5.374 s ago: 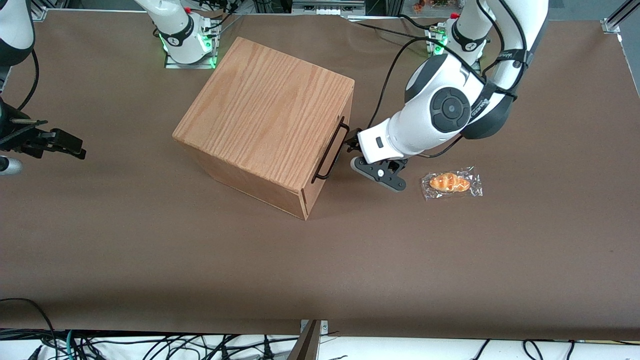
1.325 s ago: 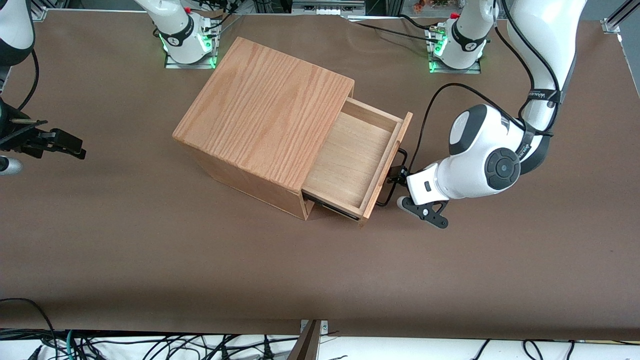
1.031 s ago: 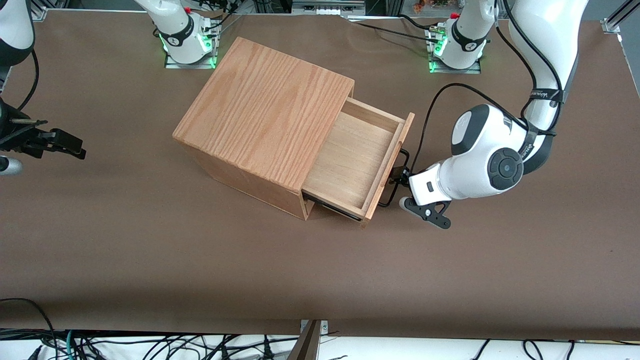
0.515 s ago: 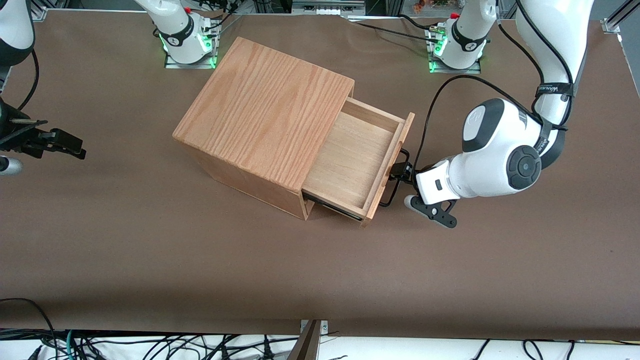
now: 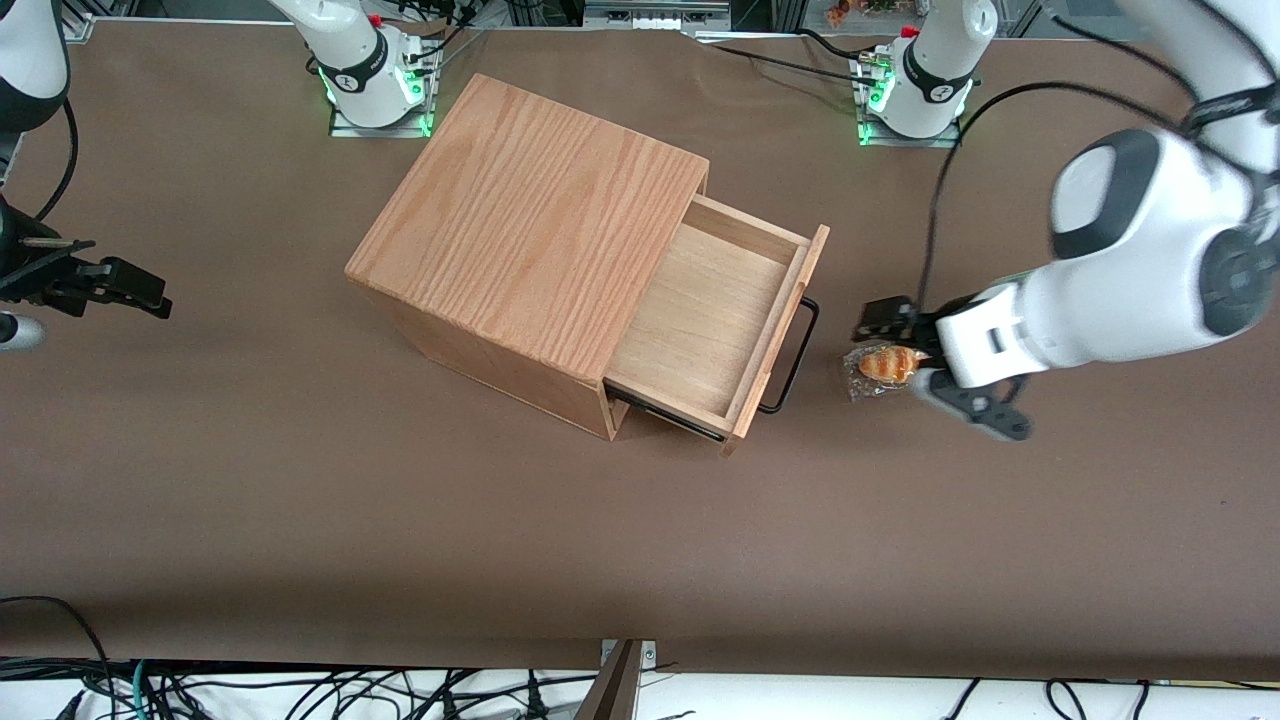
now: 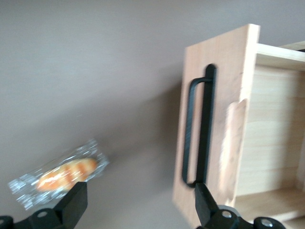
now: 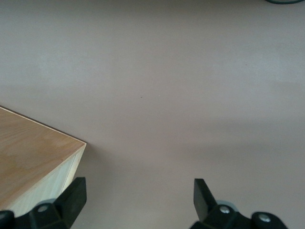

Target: Open top drawer with left arm

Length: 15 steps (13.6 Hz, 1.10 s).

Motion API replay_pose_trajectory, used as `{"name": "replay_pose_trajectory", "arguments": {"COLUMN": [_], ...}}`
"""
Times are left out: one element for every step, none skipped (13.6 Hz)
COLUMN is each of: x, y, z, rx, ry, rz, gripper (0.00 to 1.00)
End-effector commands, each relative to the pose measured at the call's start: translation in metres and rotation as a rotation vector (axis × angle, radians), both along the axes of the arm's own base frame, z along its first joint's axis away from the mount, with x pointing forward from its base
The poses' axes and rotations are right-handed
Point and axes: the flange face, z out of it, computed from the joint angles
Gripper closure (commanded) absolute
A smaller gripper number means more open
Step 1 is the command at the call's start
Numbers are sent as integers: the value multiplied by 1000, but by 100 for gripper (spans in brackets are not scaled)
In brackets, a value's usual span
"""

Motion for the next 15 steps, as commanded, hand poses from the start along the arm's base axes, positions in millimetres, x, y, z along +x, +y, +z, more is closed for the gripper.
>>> {"name": "replay_pose_trajectory", "arguments": {"x": [-17,-22,-27,-35,-44,-49,-51,-56,-57,-59,-64,-66,-67,-68,-75], "y": [20,27,33,37,40,45,50,58,70,78,83,93,97,97,98], "z": [32,43,53,67,83,92,98,107,112,118,116,112,101,89,80], "rx": [143,208,279,336,359,364,364,367,361,331,309,286,265,266,267], "ry": [-35,-52,-70,-80,-89,-93,-103,-116,-122,-129,-129,-143,-155,-174,-171], "rz": [-33,-40,-48,-51,-45,-45,-34,-14,23,52,74,101,115,128,130], "gripper": [0,0,0,0,0,0,0,0,0,0,0,0,0,0,0]}}
